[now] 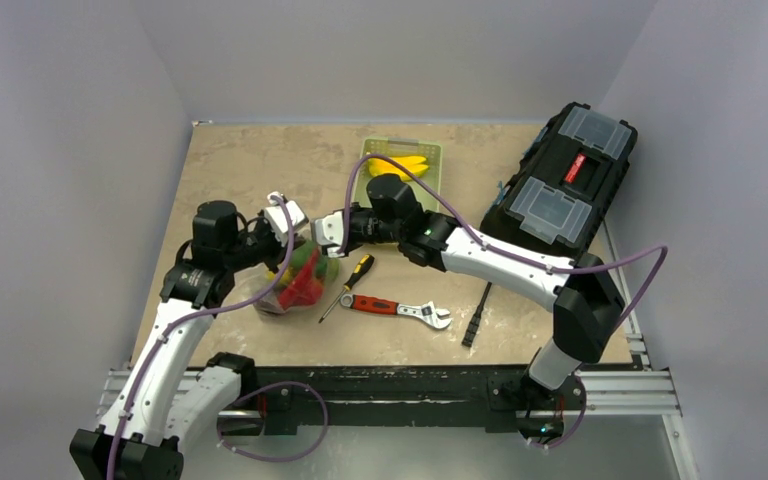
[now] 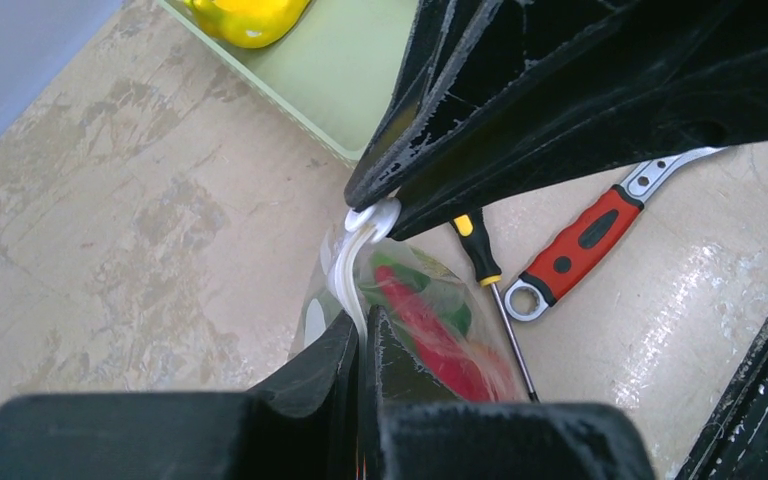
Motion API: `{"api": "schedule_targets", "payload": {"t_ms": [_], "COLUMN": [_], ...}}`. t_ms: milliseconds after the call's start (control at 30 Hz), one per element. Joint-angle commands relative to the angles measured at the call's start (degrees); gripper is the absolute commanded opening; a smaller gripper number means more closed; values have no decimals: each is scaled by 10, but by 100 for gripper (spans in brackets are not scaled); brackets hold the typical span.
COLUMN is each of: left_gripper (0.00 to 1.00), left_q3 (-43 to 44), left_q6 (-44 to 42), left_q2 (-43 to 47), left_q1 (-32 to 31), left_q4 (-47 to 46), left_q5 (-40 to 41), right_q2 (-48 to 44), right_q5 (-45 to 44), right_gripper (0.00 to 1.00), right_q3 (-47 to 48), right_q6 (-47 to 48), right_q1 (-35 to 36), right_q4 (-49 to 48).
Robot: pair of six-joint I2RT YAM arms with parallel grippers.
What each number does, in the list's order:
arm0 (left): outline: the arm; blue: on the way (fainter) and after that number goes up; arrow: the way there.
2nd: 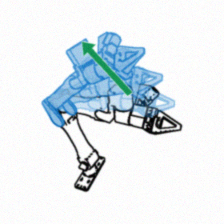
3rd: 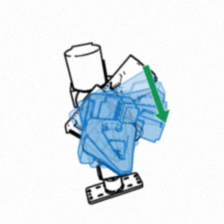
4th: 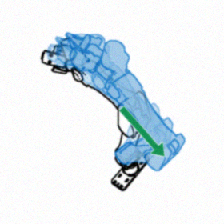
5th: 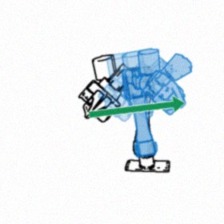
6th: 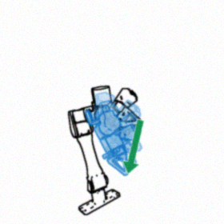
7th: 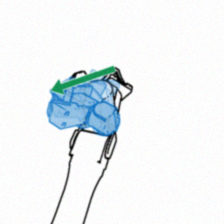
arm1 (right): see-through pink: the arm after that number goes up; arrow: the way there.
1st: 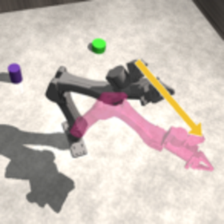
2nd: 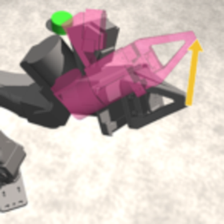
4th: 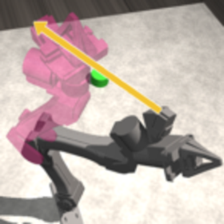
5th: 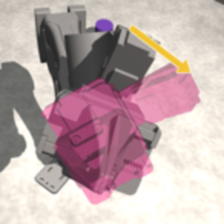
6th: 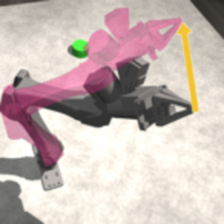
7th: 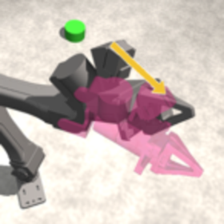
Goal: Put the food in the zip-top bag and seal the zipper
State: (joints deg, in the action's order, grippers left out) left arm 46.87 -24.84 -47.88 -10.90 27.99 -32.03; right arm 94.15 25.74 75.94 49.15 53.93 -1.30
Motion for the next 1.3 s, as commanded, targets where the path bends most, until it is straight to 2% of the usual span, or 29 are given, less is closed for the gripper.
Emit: {"api": "schedule_targets", "payload": {"t_ms": [0,300,500,667,833,967,1133,1267], "left_gripper": [0,0,0,0,0,1,27,34], "left_q3": [-4,-4,-6,-6,-9,-6,-22,-34], "left_q6": [-16,-21,-27,-31,-34,-20,0,-6], "left_q2": [17,16,16,13,18,21,37,43], "left_q1": [-1,0,-1,-1,-1,-2,-23,-49], "left_q4": [-33,-22,-16,-9,-8,-24,-63,-77], "left_q5": [-59,-79,-91,-100,-81,-33,13,43], "right_q2": [8,12,-7,1,-20,-38,-25,-21], "right_q5": [54,63,130,198,202,203,216,216], "right_gripper": [0,0,0,0,0,0,0,0], "right_q3": [18,24,0,32,24,16,34,40], "right_q6": [20,-5,52,89,97,86,74,68], "right_q1": [3,-4,-6,-9,-33,-36,-37,-37], "right_q4": [-16,-34,-17,49,77,75,89,95]}}
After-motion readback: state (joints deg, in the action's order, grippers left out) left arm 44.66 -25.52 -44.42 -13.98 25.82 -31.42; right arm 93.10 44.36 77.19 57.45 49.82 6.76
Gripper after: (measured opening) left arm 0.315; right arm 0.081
